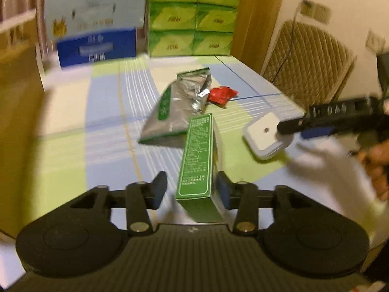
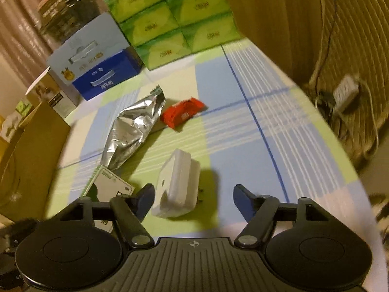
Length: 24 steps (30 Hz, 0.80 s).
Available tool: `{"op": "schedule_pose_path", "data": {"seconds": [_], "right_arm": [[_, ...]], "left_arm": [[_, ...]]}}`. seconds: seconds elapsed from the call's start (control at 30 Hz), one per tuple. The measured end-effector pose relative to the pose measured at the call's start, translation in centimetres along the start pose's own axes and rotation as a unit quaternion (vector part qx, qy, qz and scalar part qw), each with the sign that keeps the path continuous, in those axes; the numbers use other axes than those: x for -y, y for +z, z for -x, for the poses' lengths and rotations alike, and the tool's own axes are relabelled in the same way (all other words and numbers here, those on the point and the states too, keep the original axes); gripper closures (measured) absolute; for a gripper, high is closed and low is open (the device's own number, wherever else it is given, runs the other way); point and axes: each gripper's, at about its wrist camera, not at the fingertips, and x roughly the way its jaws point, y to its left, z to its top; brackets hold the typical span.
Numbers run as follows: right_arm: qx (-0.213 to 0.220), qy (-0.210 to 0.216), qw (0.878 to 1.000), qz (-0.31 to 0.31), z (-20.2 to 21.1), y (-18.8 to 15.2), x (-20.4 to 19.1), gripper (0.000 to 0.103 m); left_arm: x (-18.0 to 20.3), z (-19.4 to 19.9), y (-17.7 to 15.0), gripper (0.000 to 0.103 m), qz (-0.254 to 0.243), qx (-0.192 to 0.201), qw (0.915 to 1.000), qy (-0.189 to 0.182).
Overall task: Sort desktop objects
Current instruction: 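Open the right tool and reposition it over the white night light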
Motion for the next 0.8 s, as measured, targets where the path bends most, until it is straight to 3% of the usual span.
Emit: {"op": "schedule_pose_path", "data": {"seconds": [0.13,0.27,0.33,0.47,0.6,0.67,0.77,0.8], "right_arm": [[0.014,-0.020,0.998,0.063,-0.4,-0.4,-1.8,0.027],[0.018,-0.035,0.994,0.107,-1.0,-1.0,-2.9,0.025],[0.014,-0.035,0.995,0.097,-1.3,-0.9,-2.6,0.025],[0.013,-0.036,0.995,0.087,-1.4,-0.7,-2.2,0.025],[0.008,-0.036,0.995,0.090,-1.4,-0.7,-2.4,0.025],[0.007,-0.036,0.995,0.095,-1.5,-0.7,-2.5,0.025],[0.004,-0.038,0.994,0.103,-1.8,-0.7,-2.7,0.025],[0.001,-0.036,0.994,0.104,-2.0,-0.7,-2.7,0.025]], "left_arm": [[1.2,0.1,-0.1,0.050,-0.056,0.018,0.9982,0.012],[4.0,0.0,-1.0,0.046,-0.179,0.045,0.9822,0.038],[4.8,-0.1,-1.4,0.046,-0.201,0.046,0.9778,0.038],[4.8,-0.6,-1.2,0.046,-0.174,0.035,0.9840,0.018],[3.2,-2.0,-0.7,0.049,-0.084,0.001,0.9965,-0.004],[2.3,-2.7,-0.4,0.063,-0.042,-0.012,0.9989,-0.016],[2.0,-3.4,0.0,0.077,-0.025,-0.019,0.9992,-0.024],[2.0,-3.5,0.1,0.077,-0.025,-0.020,0.9992,-0.025]]}}
